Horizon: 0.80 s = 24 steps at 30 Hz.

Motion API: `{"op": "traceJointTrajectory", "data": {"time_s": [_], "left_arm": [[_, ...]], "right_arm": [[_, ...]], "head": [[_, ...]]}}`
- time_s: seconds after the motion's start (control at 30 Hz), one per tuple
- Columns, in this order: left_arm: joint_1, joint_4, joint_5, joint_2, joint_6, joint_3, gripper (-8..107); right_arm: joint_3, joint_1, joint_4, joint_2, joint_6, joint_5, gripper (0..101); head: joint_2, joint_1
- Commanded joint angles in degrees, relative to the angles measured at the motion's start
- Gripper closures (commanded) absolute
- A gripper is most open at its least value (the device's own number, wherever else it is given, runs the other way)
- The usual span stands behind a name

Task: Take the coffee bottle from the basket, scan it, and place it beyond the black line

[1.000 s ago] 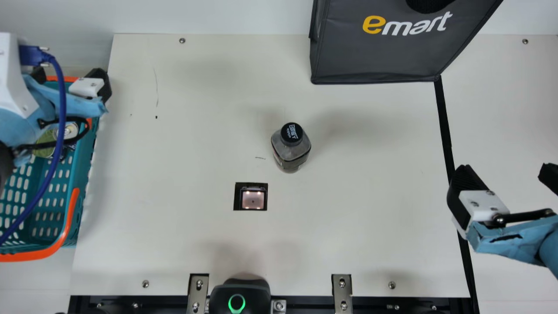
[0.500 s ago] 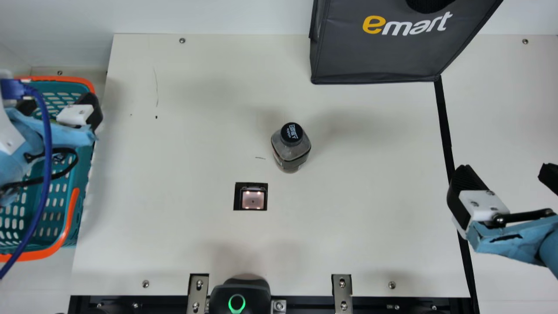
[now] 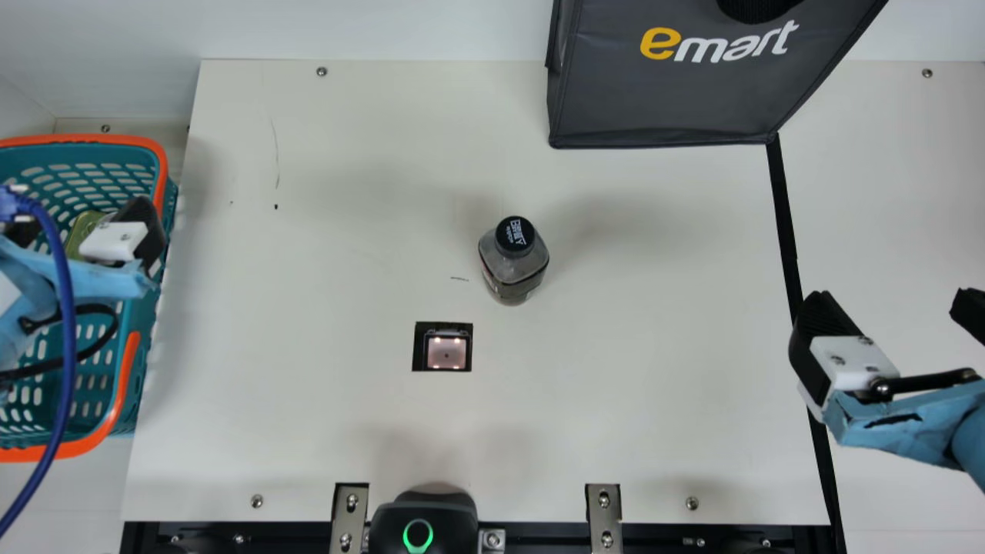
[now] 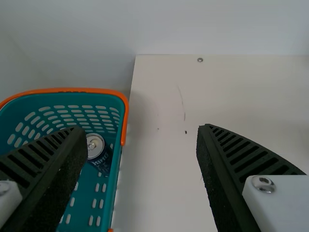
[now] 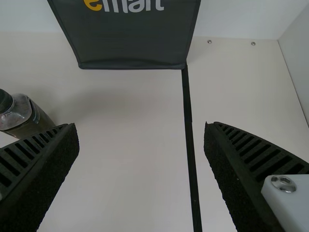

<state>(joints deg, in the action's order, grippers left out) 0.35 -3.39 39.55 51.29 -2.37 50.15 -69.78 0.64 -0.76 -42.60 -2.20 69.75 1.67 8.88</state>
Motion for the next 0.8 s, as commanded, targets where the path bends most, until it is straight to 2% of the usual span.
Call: {"op": "traceJointTrajectory", "data": {"time_s": [0.0, 0.77], "left_arm": [[0.25, 0.23, 0.42, -0.64, 0.35, -0.2, 9], [0.97, 1.5, 5.43, -6.3, 1.71, -0.87, 9]], "right_arm": [[0.0, 0.0, 0.0, 0.0, 0.0, 0.0, 10], [0.0, 0.0, 0.0, 0.0, 0.0, 0.0, 10]], "head": [[-0.09, -0.96], [-0.09, -0.96]]}}
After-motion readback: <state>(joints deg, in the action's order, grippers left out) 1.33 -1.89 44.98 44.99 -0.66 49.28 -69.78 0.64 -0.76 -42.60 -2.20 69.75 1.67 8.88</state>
